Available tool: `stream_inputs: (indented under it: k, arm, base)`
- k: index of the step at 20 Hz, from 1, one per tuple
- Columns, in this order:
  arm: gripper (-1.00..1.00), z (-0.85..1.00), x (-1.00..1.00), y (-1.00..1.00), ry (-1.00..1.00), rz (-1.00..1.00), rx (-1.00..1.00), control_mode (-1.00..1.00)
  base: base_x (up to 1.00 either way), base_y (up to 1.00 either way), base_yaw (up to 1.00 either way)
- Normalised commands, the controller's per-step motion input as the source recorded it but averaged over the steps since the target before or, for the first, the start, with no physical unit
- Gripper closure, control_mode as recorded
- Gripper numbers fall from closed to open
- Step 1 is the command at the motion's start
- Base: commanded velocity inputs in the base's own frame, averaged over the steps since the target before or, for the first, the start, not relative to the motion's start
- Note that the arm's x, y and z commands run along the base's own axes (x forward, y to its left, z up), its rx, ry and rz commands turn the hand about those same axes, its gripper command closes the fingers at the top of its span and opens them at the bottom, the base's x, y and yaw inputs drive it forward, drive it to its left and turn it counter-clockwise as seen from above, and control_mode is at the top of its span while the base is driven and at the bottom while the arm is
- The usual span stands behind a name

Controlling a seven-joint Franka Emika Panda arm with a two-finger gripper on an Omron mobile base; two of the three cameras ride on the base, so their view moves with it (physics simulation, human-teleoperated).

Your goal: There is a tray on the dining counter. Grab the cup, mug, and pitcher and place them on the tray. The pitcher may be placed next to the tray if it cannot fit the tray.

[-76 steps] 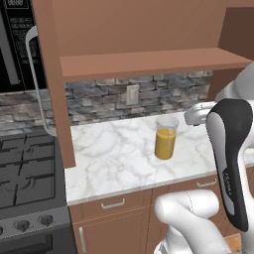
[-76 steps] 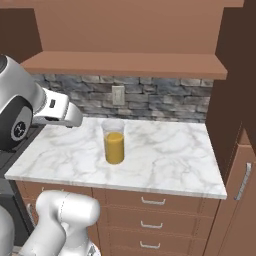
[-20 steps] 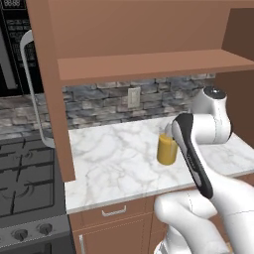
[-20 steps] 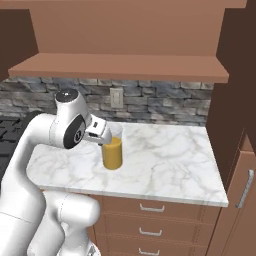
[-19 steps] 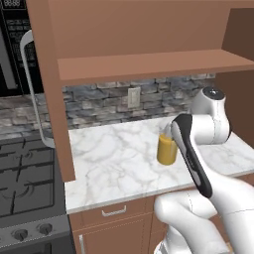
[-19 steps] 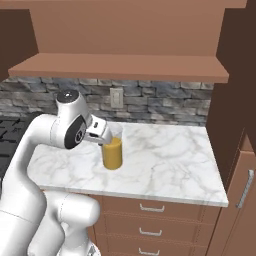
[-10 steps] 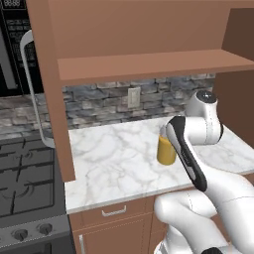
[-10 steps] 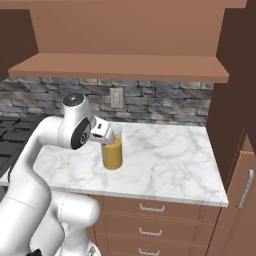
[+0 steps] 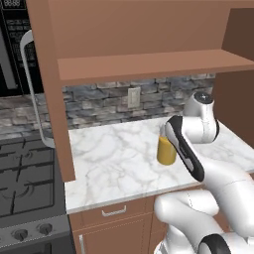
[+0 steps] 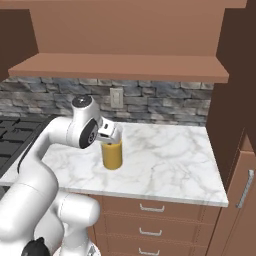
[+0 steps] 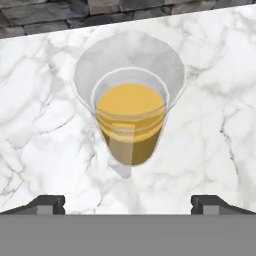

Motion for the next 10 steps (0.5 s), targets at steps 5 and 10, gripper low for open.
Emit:
stream_inputs:
  k: [5, 10]
  arm:
    - [-1.00, -0.20, 0.22, -0.04, 0.00, 0.00, 0.00, -1.00]
    - [-1.00, -0.12, 0.19, 0.00, 0.00, 0.00, 0.00, -1.00]
  base:
    - [0.00, 0.00, 0.00]
    - [0.00, 0.00, 0.00]
